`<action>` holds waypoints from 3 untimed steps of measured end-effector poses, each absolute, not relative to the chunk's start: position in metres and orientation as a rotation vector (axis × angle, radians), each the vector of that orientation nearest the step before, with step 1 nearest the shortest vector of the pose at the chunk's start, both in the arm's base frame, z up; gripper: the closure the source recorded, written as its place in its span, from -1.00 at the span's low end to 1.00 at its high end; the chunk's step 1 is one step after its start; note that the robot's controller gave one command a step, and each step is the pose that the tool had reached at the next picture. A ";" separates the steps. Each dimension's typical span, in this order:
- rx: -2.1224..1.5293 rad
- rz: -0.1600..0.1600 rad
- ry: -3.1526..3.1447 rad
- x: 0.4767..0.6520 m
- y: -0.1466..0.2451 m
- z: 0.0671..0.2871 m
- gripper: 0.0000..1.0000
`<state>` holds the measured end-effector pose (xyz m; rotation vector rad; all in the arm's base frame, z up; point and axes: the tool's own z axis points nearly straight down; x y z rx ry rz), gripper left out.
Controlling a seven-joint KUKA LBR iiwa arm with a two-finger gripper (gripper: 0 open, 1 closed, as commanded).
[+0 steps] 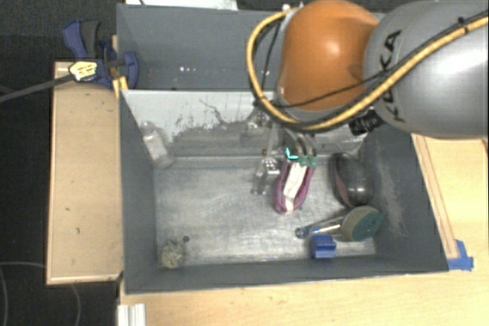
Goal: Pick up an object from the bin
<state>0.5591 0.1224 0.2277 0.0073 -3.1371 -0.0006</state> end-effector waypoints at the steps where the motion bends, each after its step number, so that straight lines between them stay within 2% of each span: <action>1: 0.112 0.006 -3.136 0.573 0.040 0.163 -1.00; 2: 0.118 -0.001 -3.142 0.574 0.046 0.167 1.00; 3: 0.114 -0.002 -3.142 0.574 0.046 0.167 -1.00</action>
Offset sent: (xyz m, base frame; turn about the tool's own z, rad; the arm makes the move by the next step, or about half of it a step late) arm 0.0140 -0.0766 -0.0614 -0.0737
